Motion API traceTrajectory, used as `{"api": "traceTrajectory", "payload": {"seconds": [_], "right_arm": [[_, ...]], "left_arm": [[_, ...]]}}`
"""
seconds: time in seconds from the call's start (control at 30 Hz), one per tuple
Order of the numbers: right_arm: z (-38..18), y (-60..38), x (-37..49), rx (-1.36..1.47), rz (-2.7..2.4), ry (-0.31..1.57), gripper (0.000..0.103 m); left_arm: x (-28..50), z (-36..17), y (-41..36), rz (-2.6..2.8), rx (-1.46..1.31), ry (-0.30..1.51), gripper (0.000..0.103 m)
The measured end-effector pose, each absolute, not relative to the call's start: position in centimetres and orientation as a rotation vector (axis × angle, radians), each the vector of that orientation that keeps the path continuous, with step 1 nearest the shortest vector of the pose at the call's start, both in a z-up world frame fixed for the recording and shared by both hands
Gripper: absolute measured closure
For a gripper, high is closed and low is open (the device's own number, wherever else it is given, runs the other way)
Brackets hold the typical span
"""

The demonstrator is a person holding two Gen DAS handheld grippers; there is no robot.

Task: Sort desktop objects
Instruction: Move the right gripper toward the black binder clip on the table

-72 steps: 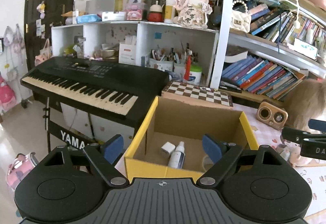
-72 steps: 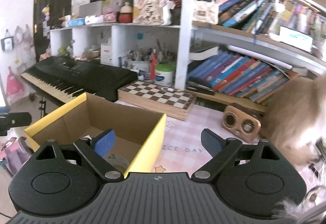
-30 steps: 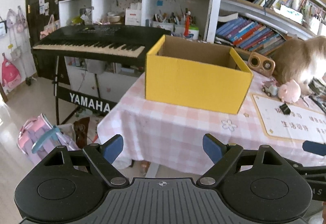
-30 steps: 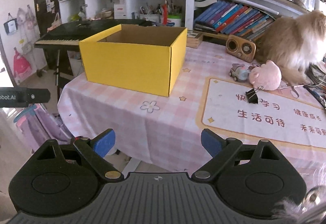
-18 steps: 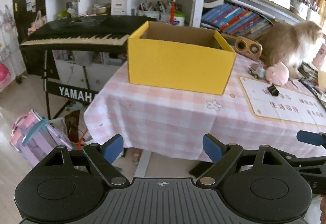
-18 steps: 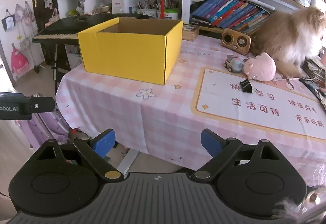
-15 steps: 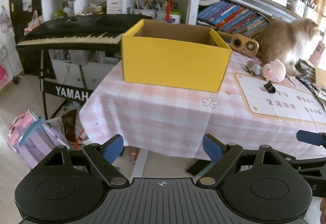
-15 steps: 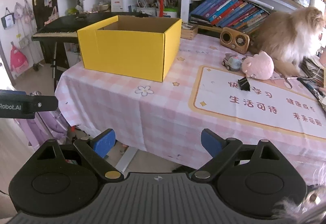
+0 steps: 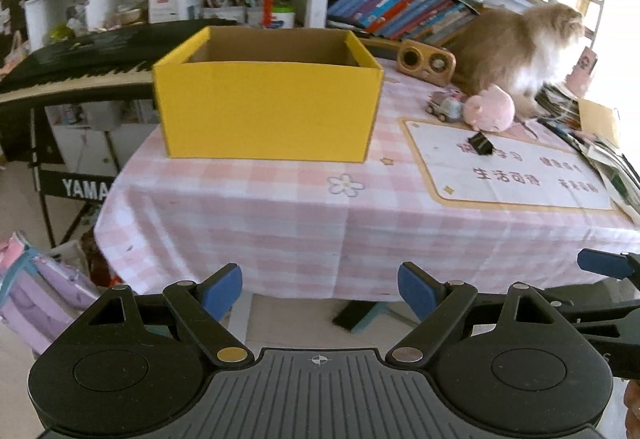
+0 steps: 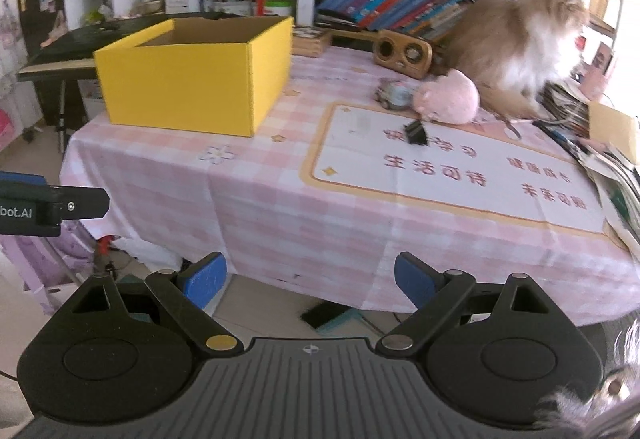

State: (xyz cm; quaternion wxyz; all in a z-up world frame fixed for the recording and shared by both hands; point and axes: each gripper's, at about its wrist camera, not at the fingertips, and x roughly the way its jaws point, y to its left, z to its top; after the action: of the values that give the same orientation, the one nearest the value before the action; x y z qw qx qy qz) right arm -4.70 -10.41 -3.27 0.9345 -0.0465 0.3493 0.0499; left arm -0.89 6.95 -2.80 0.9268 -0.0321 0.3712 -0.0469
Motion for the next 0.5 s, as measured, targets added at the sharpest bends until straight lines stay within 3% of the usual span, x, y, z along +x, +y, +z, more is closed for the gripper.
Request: {"api": "traceTrajectory", "payload": {"seconds": [0.5], "right_arm": [[-2.9,-14.8,-2.1,-0.101,0.022,0.732,0.012]], "left_arm": [[3.7,-2.7,1.8,-0.199,-0.054,0.764,0.015]]}}
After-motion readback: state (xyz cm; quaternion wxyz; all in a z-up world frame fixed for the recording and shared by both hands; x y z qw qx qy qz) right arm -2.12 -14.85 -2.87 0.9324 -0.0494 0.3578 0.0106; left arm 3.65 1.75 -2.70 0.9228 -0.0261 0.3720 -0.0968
